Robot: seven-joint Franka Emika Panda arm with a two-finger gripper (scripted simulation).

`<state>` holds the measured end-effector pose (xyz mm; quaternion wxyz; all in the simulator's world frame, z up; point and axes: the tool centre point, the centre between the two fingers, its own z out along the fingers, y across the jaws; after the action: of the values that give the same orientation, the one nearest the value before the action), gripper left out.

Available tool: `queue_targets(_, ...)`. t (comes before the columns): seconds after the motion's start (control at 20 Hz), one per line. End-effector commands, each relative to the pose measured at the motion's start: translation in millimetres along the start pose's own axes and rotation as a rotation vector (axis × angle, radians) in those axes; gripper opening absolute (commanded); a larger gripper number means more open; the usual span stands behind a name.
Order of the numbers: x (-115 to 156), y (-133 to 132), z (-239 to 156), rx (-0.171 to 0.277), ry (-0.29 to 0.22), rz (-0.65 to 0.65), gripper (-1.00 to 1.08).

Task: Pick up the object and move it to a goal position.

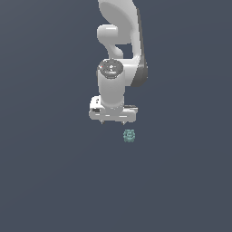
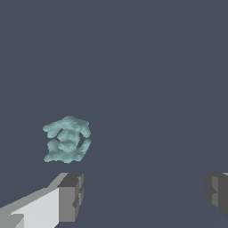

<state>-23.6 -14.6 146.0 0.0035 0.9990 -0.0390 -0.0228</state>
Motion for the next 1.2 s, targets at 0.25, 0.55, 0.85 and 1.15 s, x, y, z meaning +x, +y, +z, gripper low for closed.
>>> queue_targets(0.25, 3, -18, 11, 0.002, 0.009, 0.088, 1.00)
queue_targets(0.55, 5, -40, 24, 0.006, 0.020, 0.200, 1.00)
queue_targets(0.85, 6, -63, 38, 0.011, 0.030, 0.315, 1.00)
queue_targets(1.15, 6, -79, 48, 0.016, 0.038, 0.396, 1.00)
